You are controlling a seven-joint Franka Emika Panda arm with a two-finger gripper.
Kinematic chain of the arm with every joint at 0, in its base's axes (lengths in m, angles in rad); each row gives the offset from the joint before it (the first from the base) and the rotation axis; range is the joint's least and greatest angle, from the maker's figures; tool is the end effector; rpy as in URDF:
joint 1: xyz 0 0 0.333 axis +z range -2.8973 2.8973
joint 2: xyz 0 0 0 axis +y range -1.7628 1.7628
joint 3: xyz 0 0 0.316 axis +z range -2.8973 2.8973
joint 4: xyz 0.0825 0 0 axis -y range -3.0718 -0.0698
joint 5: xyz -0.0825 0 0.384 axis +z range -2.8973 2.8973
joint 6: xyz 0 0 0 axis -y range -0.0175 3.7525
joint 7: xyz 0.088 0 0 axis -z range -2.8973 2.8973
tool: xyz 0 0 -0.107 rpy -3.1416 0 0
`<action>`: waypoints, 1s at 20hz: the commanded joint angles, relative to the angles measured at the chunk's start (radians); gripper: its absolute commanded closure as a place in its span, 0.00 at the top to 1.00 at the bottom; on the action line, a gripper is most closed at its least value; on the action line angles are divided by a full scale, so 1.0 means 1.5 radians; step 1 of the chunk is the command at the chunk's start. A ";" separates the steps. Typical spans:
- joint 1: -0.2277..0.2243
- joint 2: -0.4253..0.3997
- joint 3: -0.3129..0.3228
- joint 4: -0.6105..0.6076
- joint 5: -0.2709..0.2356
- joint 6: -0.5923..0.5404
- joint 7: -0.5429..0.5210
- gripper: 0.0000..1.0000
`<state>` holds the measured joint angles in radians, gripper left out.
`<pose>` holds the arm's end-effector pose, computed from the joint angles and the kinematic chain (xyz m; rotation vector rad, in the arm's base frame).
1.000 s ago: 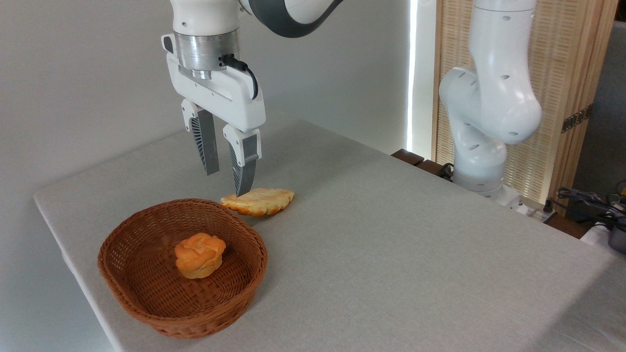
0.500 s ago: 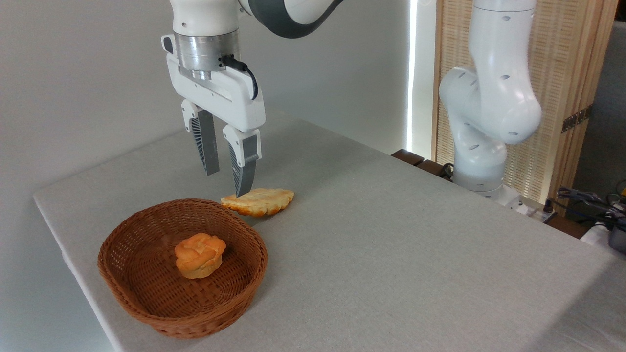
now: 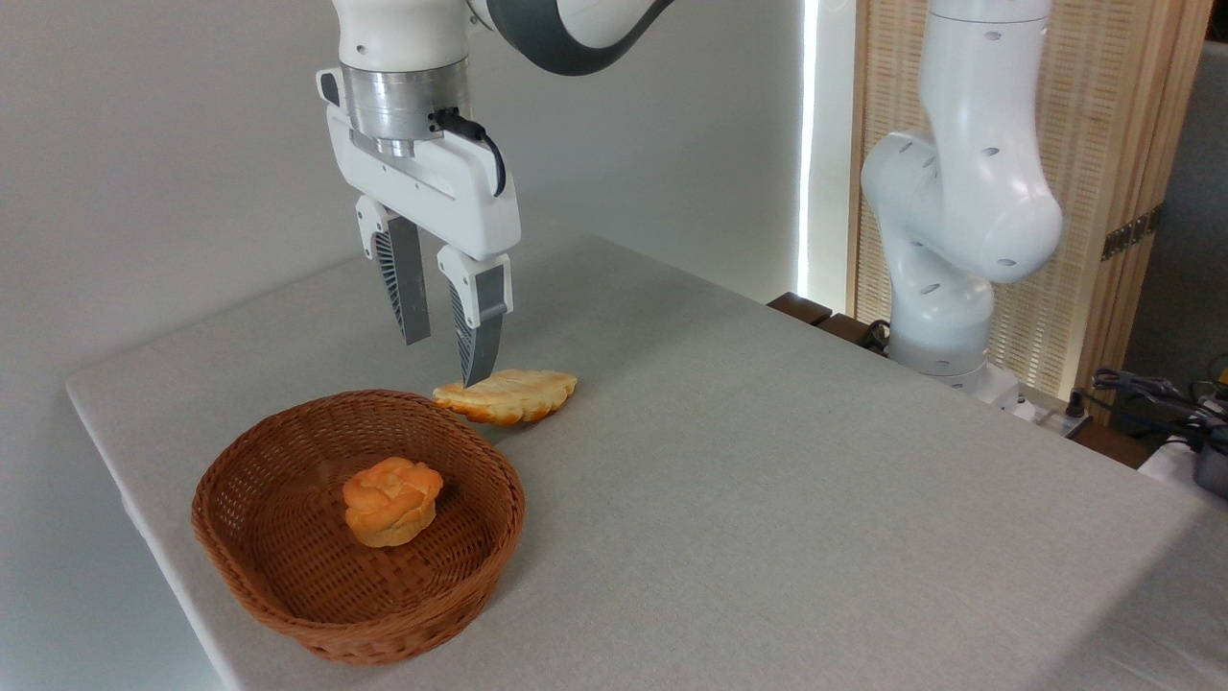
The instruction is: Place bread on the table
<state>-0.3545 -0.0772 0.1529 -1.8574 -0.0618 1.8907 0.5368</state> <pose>0.5386 -0.1123 0.5583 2.8851 -1.0892 0.1851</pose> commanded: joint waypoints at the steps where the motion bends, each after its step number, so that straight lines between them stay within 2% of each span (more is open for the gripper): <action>1: -0.004 0.012 0.002 0.013 -0.001 -0.014 0.003 1.00; 7: -0.008 0.037 -0.002 0.013 -0.001 -0.003 0.003 1.00; 12: -0.011 0.070 -0.002 0.011 -0.017 0.085 0.002 1.00; 17: -0.010 0.117 -0.002 0.009 -0.016 0.144 0.004 1.00; 20: -0.010 0.132 -0.002 0.010 -0.016 0.153 0.005 1.00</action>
<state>-0.3670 0.0898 0.1457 -1.8576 -0.0696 2.0981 0.5367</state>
